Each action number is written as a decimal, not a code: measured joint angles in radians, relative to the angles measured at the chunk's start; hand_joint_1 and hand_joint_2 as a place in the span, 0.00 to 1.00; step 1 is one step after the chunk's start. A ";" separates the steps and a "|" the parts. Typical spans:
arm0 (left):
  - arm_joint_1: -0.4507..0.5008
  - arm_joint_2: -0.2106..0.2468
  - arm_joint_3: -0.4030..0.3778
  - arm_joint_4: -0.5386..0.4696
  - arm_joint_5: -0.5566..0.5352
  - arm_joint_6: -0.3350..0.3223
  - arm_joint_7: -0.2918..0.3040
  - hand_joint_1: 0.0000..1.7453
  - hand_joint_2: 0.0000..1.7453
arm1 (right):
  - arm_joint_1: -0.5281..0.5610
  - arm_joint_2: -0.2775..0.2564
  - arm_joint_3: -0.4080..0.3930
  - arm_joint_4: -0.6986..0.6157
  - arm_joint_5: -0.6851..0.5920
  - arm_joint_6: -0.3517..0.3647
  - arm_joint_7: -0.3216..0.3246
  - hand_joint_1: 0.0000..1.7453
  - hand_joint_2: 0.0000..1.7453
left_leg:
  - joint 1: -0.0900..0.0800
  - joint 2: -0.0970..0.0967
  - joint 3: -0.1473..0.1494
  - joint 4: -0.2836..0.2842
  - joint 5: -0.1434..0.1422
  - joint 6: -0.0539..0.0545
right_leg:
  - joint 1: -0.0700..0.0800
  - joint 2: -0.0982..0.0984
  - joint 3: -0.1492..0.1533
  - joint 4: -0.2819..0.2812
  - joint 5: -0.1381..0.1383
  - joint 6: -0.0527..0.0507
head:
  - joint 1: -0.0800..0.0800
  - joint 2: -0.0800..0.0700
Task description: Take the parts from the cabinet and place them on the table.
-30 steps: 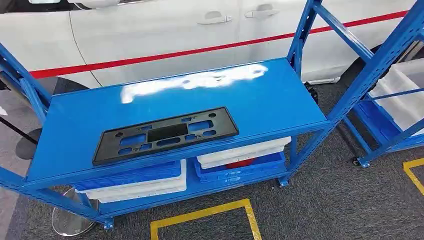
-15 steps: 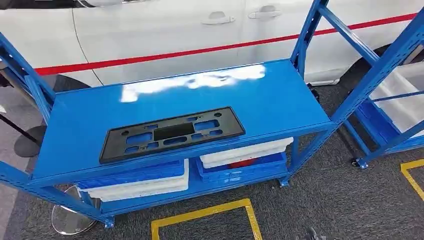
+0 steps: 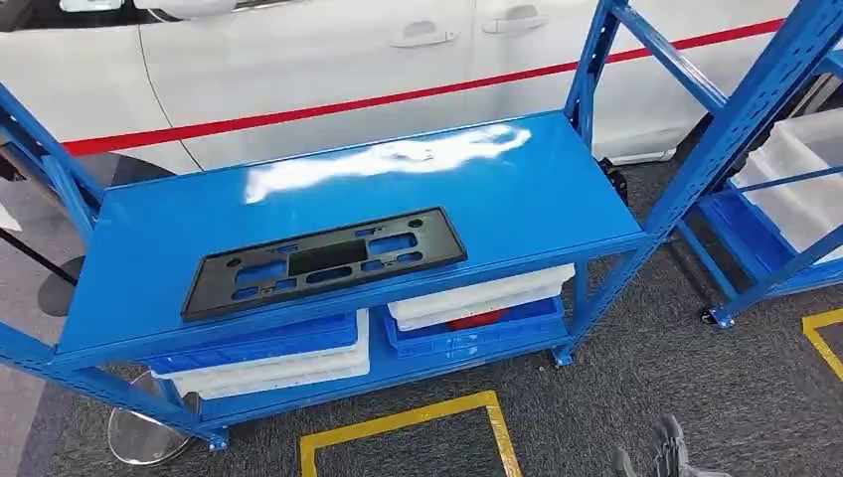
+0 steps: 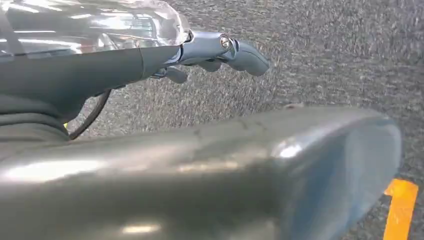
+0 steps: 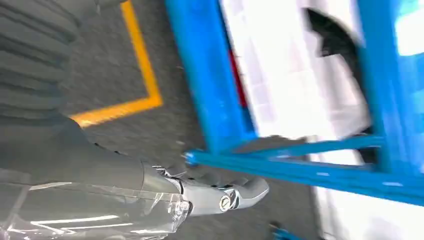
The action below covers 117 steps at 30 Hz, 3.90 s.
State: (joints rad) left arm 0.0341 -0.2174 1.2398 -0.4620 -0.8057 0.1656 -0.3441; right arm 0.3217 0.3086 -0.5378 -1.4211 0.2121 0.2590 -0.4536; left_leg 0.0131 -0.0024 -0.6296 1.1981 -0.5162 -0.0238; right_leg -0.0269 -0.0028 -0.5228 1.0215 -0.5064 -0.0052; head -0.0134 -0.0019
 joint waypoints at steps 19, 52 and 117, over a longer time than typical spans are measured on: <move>-0.018 -0.024 0.137 -0.024 -0.175 0.003 -0.035 0.00 0.00 | 0.017 -0.083 0.338 -0.340 0.223 -0.307 -0.056 0.00 1.00 | -0.024 -0.001 0.072 -0.177 0.048 0.053 | 0.019 -0.001 -0.018 0.004 0.010 0.018 | 0.001 0.000; -0.043 0.023 0.212 0.060 -0.423 0.018 -0.061 0.00 0.00 | -0.389 -0.310 1.172 -0.313 0.900 -0.636 0.266 0.00 1.00 | -0.014 -0.004 0.070 -0.186 0.054 0.030 | 0.019 0.001 -0.050 0.001 0.037 0.008 | -0.004 0.000; -0.107 0.178 0.282 0.224 -0.548 -0.193 -0.116 0.00 0.00 | -0.788 -0.416 1.588 0.185 1.098 -0.758 0.302 0.00 1.00 | 0.001 -0.003 0.047 -0.078 -0.030 -0.002 | 0.015 0.005 -0.072 -0.001 0.059 -0.020 | -0.014 0.000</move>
State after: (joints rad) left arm -0.0732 -0.0393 1.5213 -0.2377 -1.3539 -0.0274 -0.4597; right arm -0.4660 -0.1077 1.0502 -1.2364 1.3100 -0.4990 -0.1514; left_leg 0.0141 -0.0059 -0.5828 1.1203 -0.5466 -0.0259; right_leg -0.0115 0.0026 -0.5947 1.0204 -0.4471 -0.0248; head -0.0271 -0.0019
